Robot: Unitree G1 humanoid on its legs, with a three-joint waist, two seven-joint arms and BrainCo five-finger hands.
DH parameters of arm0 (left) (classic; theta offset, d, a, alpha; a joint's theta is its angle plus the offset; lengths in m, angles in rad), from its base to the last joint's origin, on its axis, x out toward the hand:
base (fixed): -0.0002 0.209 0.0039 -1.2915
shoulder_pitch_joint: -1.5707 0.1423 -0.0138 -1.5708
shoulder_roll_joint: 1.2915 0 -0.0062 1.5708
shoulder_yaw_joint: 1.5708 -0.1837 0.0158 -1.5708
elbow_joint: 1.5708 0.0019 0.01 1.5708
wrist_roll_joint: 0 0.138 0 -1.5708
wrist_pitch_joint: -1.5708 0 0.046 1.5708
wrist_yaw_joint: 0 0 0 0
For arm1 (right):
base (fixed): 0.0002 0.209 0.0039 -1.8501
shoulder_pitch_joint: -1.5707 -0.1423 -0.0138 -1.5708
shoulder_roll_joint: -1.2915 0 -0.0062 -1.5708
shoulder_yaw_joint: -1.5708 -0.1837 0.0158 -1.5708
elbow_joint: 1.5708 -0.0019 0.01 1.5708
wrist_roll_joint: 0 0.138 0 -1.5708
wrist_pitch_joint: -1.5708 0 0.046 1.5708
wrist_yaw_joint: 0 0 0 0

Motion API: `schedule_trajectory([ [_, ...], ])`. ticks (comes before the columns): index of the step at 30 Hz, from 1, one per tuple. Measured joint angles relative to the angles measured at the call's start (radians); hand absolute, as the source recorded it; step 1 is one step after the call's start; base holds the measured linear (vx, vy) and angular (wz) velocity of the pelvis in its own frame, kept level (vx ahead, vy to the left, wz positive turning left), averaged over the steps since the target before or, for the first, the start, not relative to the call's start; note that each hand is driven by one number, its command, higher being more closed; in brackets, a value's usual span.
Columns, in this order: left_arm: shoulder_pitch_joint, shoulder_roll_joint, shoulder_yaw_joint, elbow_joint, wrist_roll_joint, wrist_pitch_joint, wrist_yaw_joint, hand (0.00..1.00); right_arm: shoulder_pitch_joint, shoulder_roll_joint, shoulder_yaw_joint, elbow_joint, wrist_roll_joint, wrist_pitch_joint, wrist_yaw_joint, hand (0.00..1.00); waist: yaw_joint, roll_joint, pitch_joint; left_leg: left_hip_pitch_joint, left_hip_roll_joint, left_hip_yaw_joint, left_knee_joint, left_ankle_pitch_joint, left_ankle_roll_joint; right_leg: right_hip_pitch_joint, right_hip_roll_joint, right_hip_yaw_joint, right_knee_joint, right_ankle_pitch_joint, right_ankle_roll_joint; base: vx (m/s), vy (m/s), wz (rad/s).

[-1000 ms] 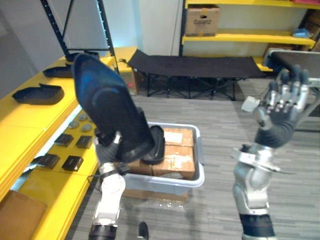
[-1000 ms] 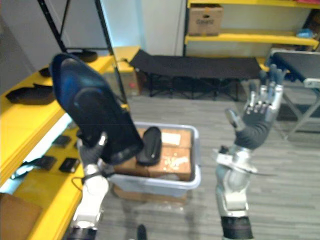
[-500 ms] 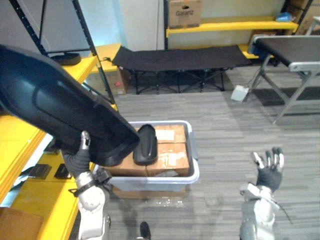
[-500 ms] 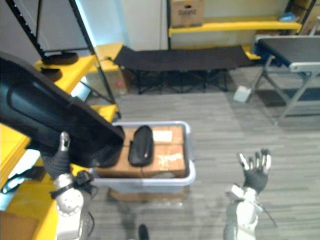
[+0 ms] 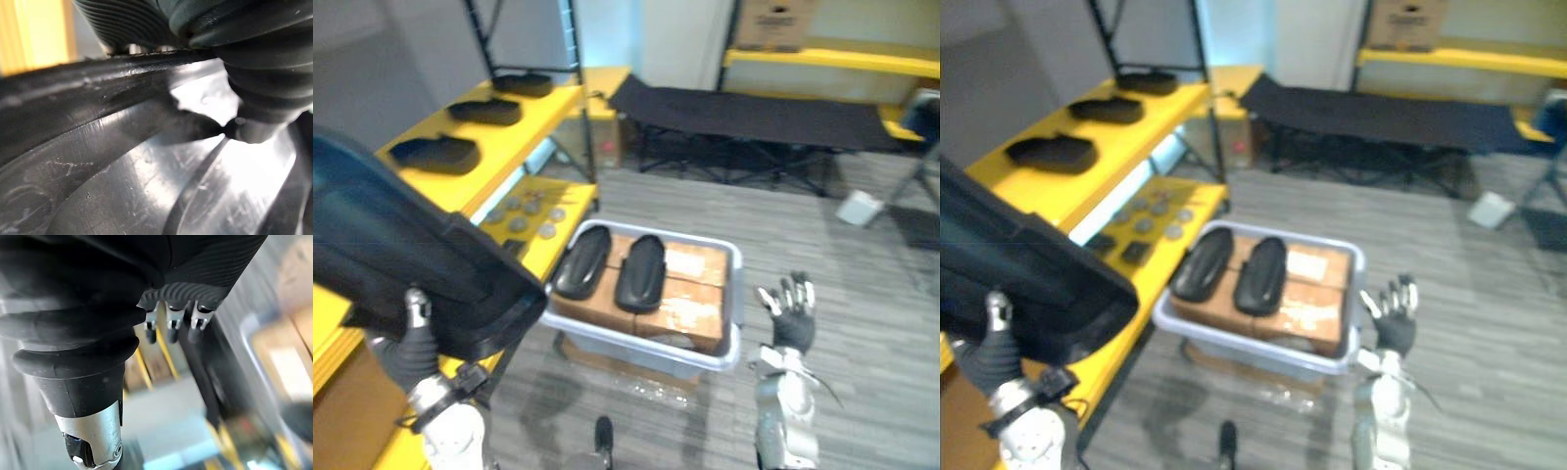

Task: Walk over and take plastic housings, then place them on the shelf

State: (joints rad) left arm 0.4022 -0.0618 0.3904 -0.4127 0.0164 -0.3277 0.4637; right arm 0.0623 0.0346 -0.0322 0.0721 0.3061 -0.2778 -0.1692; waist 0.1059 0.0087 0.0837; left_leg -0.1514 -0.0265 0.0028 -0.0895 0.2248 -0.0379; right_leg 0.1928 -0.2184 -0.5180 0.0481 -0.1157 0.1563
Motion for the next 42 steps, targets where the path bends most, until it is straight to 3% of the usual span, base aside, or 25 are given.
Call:
schedule_trajectory([
  [5,0.035,-0.043,0.055,-0.013,-0.018,-0.024,-0.051,1.00,-0.085,-0.003,0.066,0.037,-0.040,0.023,0.017,0.00,0.053,-0.012,0.002,-0.025,-0.043,-0.080,0.000,0.017,0.021,0.030,-0.008,-0.092,0.014,-0.006,0.005,0.03,0.008,0.58],
  [10,0.049,-0.045,0.069,-0.045,-0.050,-0.042,-0.162,1.00,-0.099,-0.004,0.100,0.053,-0.093,0.049,0.016,0.00,0.078,-0.035,0.006,-0.024,-0.065,-0.132,0.000,0.014,0.028,0.053,-0.008,-0.121,0.040,-0.037,-0.039,-0.03,0.012,0.42],
  [12,0.048,-0.045,0.069,-0.046,-0.056,-0.042,-0.186,1.00,-0.106,-0.008,0.104,0.053,-0.094,0.061,0.019,0.00,0.077,-0.036,0.008,-0.025,-0.068,-0.130,0.000,0.014,0.028,0.054,-0.008,-0.115,0.041,-0.063,-0.036,-0.07,-0.014,0.10],
  [16,0.053,-0.043,0.073,-0.046,-0.057,-0.041,-0.211,1.00,-0.108,-0.057,0.103,0.053,-0.109,0.067,0.057,0.00,0.078,-0.025,0.013,-0.023,-0.039,-0.101,0.001,0.014,0.028,0.035,0.008,-0.079,0.048,-0.074,-0.031,-0.11,-0.033,-0.17],
  [20,0.074,-0.033,0.100,-0.045,-0.058,-0.011,-0.159,1.00,-0.122,-0.084,0.114,0.053,-0.113,0.091,0.132,0.00,0.086,-0.020,0.013,-0.009,0.017,-0.037,0.006,0.020,0.020,-0.003,0.032,0.014,0.053,-0.065,-0.025,-0.05,-0.054,-0.61],
  [25,0.070,-0.034,0.094,-0.038,-0.105,0.038,-0.129,1.00,-0.119,-0.103,0.127,0.052,-0.124,0.101,0.157,0.00,0.070,-0.004,0.023,0.010,0.040,-0.026,0.007,0.023,0.014,0.026,0.060,0.000,0.052,-0.058,-0.013,-0.02,-0.060,0.02],
  [28,0.053,-0.037,0.046,-0.038,-0.126,0.047,-0.148,1.00,-0.106,-0.122,0.121,0.046,-0.135,0.103,0.161,0.00,0.046,0.016,0.035,0.008,0.042,0.023,0.006,0.014,0.025,0.084,0.068,-0.108,0.045,-0.059,-0.012,-0.03,-0.025,0.88],
  [29,0.050,-0.037,0.024,-0.038,-0.126,0.047,-0.160,1.00,-0.106,-0.129,0.114,0.043,-0.140,0.106,0.166,0.00,0.046,0.017,0.039,0.004,0.037,0.056,0.006,-0.010,0.018,0.099,0.056,-0.144,0.025,-0.060,-0.014,-0.05,0.021,0.88],
  [30,0.049,-0.037,0.019,-0.038,-0.126,0.047,-0.163,1.00,-0.106,-0.127,0.112,0.041,-0.149,0.108,0.168,0.00,0.049,-0.001,0.045,-0.003,0.034,0.071,0.016,-0.018,0.024,0.104,0.042,-0.156,0.012,-0.063,-0.016,-0.01,0.044,0.58],
  [31,0.049,-0.038,0.023,-0.039,-0.121,0.050,-0.162,1.00,-0.108,-0.127,0.110,0.019,-0.168,0.108,0.170,0.00,0.052,0.020,0.045,-0.026,0.023,0.095,0.124,-0.047,0.052,0.105,0.022,-0.165,0.028,-0.073,-0.005,0.02,0.039,0.37],
  [36,0.031,-0.032,0.021,-0.062,-0.113,0.070,-0.174,1.00,-0.113,-0.119,0.102,0.000,-0.186,0.108,0.171,0.00,0.043,0.009,0.059,-0.022,-0.025,0.066,0.072,-0.029,0.068,0.084,-0.014,-0.160,0.090,-0.068,0.003,0.02,0.053,0.25],
  [37,0.027,-0.029,0.020,-0.062,-0.110,0.076,-0.180,1.00,-0.112,-0.119,0.096,0.000,-0.195,0.107,0.169,0.00,0.037,0.006,0.061,-0.018,-0.031,0.056,0.064,-0.028,0.069,0.081,-0.020,-0.151,0.111,-0.070,-0.001,0.00,0.078,0.52],
  [40,-0.020,-0.004,0.016,-0.061,-0.084,0.077,-0.222,1.00,-0.102,-0.119,0.051,-0.031,-0.204,0.100,0.160,0.00,0.010,0.001,0.075,0.013,-0.043,-0.015,0.029,-0.026,0.071,0.040,-0.028,0.015,0.265,-0.073,-0.050,0.01,0.048,0.65],
  [41,-0.039,0.025,0.009,-0.061,-0.085,0.077,-0.239,1.00,-0.093,-0.120,0.031,-0.066,-0.203,0.088,0.153,0.00,-0.008,0.001,0.077,0.014,-0.048,-0.058,0.016,-0.026,0.071,0.013,-0.019,0.090,0.331,-0.080,-0.083,0.04,-0.040,0.96],
  [42,-0.068,0.058,-0.010,-0.052,-0.085,0.077,-0.248,1.00,-0.079,-0.122,0.009,-0.101,-0.202,0.075,0.152,0.00,-0.019,0.007,0.083,0.009,-0.052,-0.093,0.008,-0.026,0.071,-0.004,0.007,0.165,0.348,-0.126,-0.109,0.03,-0.065,1.00],
])
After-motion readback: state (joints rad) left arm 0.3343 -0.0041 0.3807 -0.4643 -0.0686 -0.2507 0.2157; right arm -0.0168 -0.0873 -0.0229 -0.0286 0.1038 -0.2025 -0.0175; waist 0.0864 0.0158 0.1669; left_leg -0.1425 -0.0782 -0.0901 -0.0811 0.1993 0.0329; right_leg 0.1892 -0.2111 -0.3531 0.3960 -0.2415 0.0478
